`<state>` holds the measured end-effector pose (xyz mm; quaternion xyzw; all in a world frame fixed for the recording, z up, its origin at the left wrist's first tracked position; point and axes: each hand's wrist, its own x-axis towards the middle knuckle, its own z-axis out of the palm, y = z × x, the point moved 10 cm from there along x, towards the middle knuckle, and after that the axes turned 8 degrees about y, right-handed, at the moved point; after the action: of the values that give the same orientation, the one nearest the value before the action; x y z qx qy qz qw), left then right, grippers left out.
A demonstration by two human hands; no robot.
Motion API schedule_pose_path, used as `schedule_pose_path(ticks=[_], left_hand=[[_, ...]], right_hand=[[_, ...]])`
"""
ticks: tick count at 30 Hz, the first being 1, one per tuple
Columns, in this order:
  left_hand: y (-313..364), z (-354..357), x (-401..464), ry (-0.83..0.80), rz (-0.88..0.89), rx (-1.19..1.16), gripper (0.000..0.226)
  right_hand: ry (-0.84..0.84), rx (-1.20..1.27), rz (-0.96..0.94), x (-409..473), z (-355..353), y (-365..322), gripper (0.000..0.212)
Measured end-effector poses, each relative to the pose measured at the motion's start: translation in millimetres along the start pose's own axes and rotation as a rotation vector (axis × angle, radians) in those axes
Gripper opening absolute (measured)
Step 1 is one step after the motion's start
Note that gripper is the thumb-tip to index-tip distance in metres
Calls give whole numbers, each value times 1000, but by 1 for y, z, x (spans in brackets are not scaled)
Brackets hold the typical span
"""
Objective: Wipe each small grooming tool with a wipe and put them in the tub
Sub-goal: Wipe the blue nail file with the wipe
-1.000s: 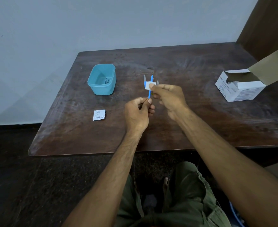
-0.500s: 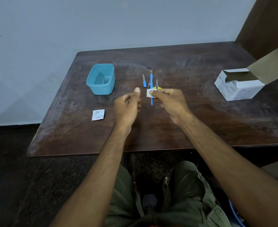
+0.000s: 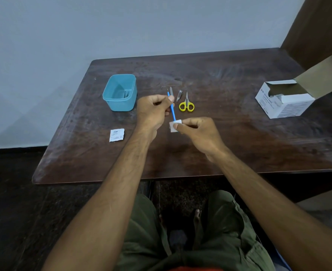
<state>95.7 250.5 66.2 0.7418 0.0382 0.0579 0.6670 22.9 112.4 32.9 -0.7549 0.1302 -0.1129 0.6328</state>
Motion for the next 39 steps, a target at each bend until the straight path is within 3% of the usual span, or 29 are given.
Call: schedule_pose_path(ticks=[6,12,26,31,36,39], left_hand=[[4,12,-5,-105,12,-47,13],[6,9,1,-104,13,-41,19],[3,15,-2,-150,-36,-147,23],[-8,25,-18,-228,-87,-144,22],[-18,19,-21,-185,-104,-121,21],[-26,20,-26,-188,-164,-116,20]], right_hand=[[-26,198,190,11,1,2,6],[-123,172,275,-7,13,23,7],[-164,361,339,-9,19,21,6],[-64,387,276,2,8,12,4],[56,116,79,7,-12,1,9],[156,98,-43,12,-27,-11,8]])
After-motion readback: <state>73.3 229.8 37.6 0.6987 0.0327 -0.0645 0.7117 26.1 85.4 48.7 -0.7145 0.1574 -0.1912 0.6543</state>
